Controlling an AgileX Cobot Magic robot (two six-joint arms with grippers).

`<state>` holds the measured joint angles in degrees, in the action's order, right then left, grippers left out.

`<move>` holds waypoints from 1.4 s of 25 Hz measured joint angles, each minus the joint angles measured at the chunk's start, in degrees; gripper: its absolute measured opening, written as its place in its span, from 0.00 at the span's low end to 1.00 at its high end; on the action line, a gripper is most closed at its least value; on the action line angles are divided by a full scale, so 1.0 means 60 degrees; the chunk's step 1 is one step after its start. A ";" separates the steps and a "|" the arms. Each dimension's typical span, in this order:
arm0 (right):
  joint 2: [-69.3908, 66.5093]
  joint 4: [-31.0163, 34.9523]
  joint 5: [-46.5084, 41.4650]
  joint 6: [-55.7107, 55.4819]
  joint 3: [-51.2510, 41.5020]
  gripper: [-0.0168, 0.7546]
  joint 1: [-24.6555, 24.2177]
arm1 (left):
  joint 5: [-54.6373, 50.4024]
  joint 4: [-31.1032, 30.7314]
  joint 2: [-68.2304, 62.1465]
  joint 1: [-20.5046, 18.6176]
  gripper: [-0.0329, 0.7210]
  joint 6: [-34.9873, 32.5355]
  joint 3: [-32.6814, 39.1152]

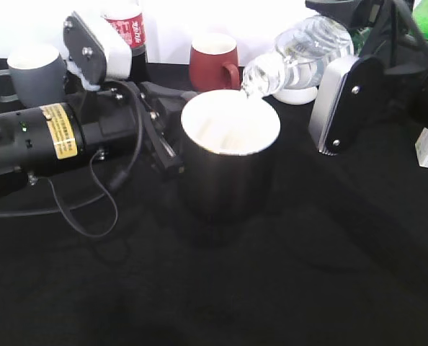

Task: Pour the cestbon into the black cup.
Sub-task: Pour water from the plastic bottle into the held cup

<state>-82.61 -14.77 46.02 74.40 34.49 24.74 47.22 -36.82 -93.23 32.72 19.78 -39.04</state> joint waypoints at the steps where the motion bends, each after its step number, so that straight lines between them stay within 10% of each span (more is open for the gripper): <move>1: 0.0000 0.0037 0.0000 0.0192 0.0000 0.65 0.0000 | 0.0000 -0.0192 0.0000 0.0000 0.09 0.0030 0.0000; 26: 0.0031 0.0946 0.0933 0.2229 0.0045 0.65 0.0000 | -0.0230 -0.0345 -0.0021 0.0000 0.09 0.0053 0.0000; 35: 0.0032 0.1057 0.0868 -0.6939 0.0045 0.65 0.0000 | 0.0037 0.1010 -0.0021 -0.0208 0.09 -0.0663 0.0000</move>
<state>-82.42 -8.43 51.23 32.77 34.76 24.74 47.45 -30.76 -93.35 31.47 15.80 -39.04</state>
